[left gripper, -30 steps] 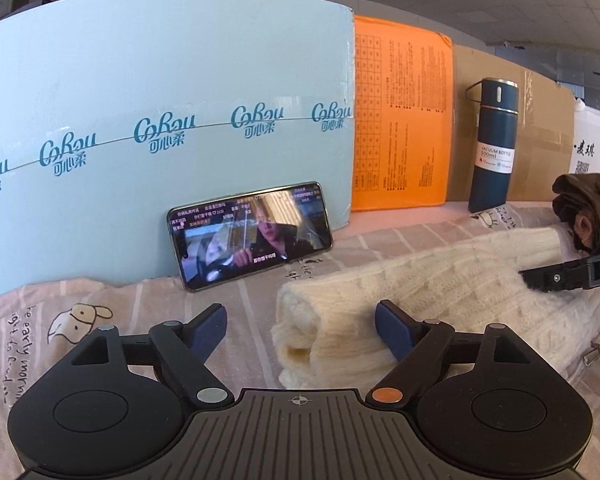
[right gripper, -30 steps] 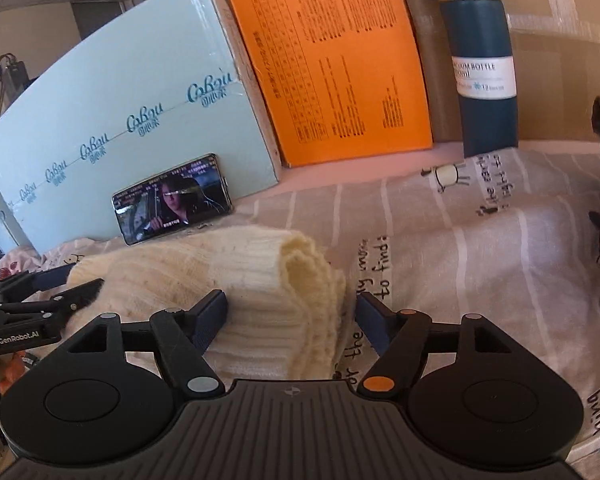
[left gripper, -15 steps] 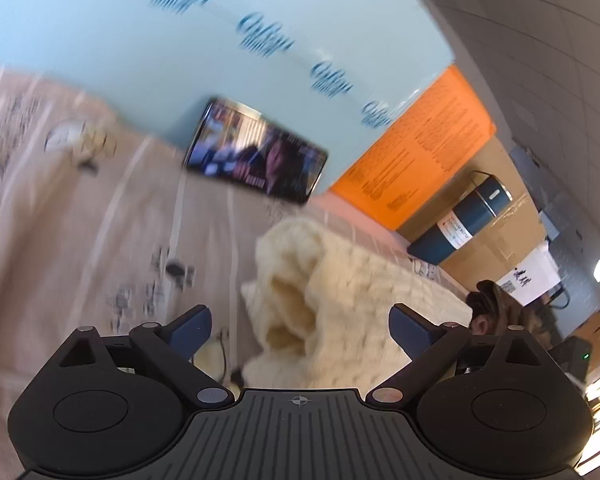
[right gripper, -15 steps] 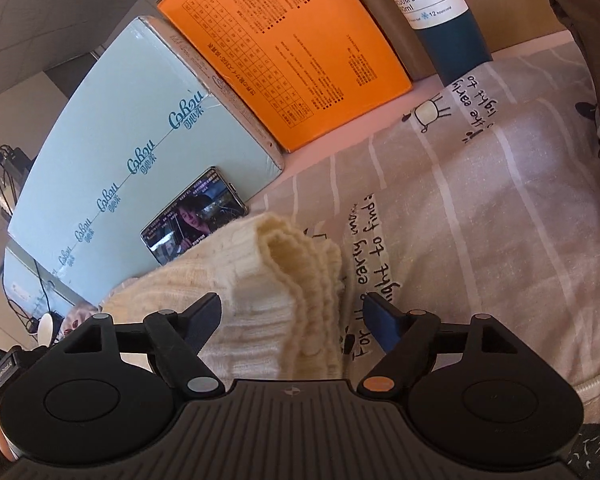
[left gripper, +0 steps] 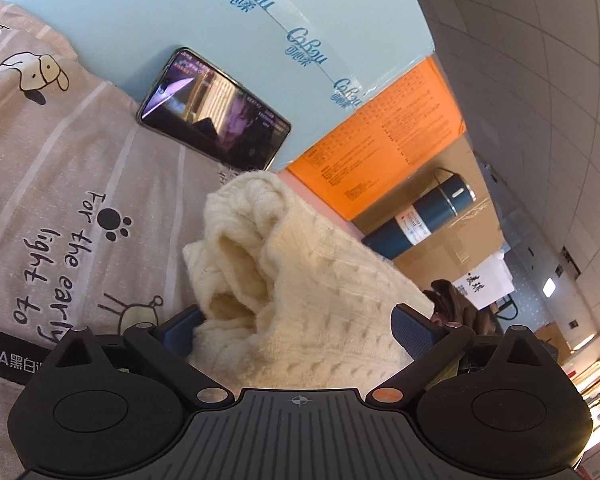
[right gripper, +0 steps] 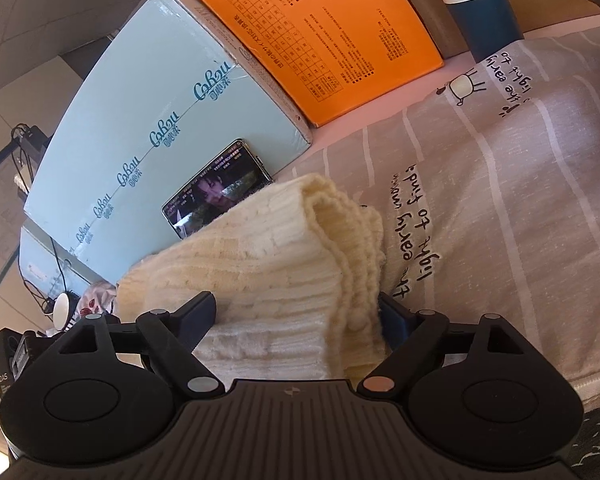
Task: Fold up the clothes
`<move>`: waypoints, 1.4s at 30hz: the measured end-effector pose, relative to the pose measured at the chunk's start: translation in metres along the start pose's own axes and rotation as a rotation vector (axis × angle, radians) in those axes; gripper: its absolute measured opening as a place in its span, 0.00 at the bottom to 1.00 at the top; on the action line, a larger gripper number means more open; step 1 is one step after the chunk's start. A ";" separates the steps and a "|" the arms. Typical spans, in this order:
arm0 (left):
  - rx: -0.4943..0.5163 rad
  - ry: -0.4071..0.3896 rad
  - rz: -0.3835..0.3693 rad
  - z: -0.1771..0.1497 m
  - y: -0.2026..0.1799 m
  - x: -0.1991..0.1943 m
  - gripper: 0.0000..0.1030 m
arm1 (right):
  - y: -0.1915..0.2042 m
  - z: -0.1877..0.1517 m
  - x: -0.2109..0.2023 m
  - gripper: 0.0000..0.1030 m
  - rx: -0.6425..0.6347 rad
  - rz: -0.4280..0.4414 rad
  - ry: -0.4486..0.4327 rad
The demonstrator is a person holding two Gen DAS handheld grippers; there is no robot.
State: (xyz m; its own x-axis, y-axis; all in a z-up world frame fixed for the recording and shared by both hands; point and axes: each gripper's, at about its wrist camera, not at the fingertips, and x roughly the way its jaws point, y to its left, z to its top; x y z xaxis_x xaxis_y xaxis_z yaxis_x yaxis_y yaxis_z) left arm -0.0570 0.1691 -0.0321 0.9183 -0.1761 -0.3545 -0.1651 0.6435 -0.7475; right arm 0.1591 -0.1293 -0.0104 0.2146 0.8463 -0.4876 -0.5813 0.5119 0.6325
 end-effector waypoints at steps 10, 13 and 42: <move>0.133 -0.044 0.036 -0.004 -0.003 0.002 0.45 | 0.004 -0.001 -0.005 0.58 -0.020 0.041 -0.032; 0.128 -0.056 0.024 -0.002 -0.001 -0.001 0.37 | 0.007 -0.002 -0.008 0.50 -0.044 0.082 -0.039; 0.199 -0.476 0.201 0.053 0.028 -0.182 0.32 | 0.179 -0.011 0.066 0.36 -0.179 0.409 -0.009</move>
